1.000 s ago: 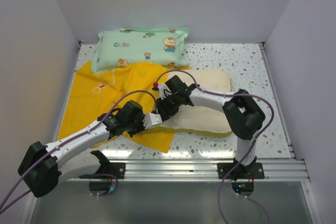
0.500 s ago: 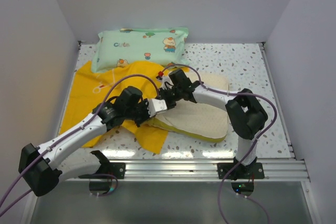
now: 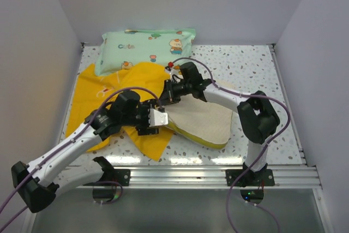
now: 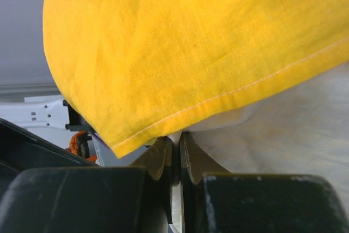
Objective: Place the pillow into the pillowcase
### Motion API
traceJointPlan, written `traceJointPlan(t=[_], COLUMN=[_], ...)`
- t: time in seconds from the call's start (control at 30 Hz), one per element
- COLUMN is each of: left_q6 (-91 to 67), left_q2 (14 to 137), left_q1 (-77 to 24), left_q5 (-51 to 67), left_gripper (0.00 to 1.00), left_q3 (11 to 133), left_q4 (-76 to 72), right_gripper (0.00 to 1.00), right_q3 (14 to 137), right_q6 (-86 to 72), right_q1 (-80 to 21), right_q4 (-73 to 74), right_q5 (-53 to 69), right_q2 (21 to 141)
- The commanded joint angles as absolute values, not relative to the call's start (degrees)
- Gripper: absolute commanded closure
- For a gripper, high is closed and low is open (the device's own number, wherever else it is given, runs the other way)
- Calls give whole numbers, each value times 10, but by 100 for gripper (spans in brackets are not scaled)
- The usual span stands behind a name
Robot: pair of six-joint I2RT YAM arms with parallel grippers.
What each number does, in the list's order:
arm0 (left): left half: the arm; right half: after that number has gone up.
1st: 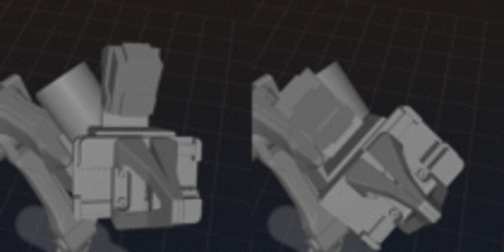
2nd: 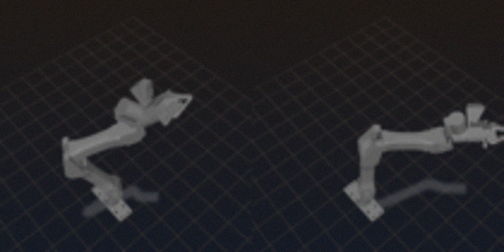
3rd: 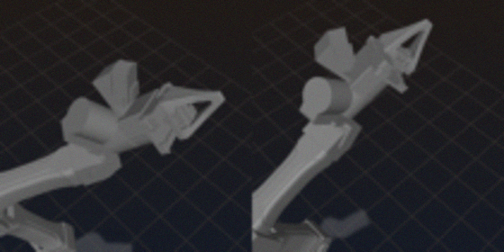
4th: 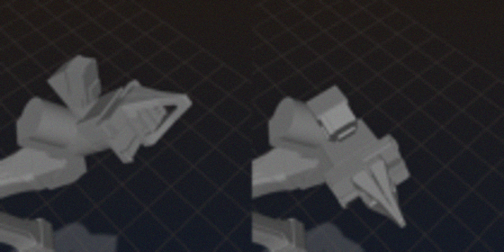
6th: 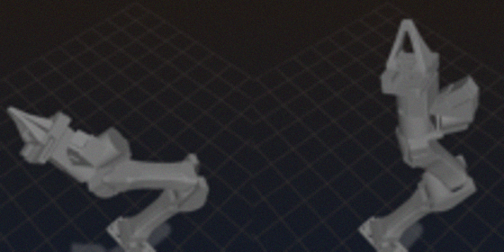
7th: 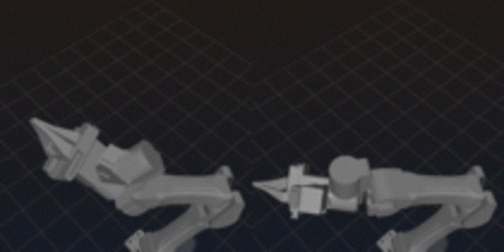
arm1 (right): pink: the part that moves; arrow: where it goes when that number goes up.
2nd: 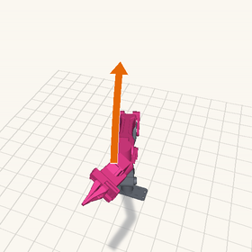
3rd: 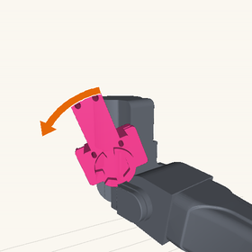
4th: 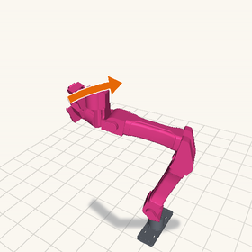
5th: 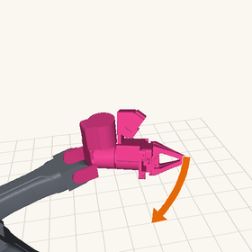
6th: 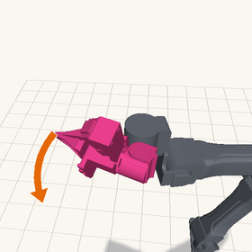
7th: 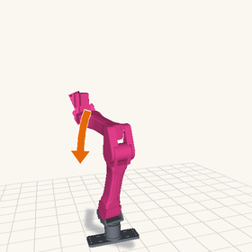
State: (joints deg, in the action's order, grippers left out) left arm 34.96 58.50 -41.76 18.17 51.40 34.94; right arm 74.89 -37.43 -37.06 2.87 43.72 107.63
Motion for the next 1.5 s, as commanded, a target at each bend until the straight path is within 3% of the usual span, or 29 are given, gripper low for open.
traceJointPlan(t=[0.0,0.1,0.27,0.4,0.7,0.8,0.83,0.87,0.93,1.07,1.27,1.47], left_q6=[574,717,867,952,953,943,938,929,875,713,538,433], left_q2=[520,512,492,500,549,555,558,563,587,648,708,773], left_q1=[-419,-419,-424,-432,-433,-434,-434,-435,-454,-545,-699,-720], left_q5=[168,166,135,92,22,50,71,126,181,260,227,214], left_gripper=[20,11,9,9,11,31,47,76,100,100,100,100], left_q3=[520,523,443,368,259,234,249,264,318,417,491,516], left_q4=[461,568,609,534,298,256,258,265,280,252,114,10], right_gripper=[100,100,100,100,100,100,100,100,100,100,100,100], right_q3=[760,761,777,766,767,766,766,766,773,797,809,795], right_q6=[-387,-381,-349,-354,-345,-348,-355,-360,-380,-425,-456,-462], right_q1=[-352,-350,-340,-341,-341,-341,-342,-344,-345,-345,-358,-381], right_q4=[-68,-60,-22,-28,-15,-19,-24,-34,-48,-94,-113,-131], right_q5=[432,431,426,431,444,446,446,446,439,433,431,404], right_q2=[1057,1056,1067,1078,1085,1093,1096,1102,1108,1128,1143,1174])
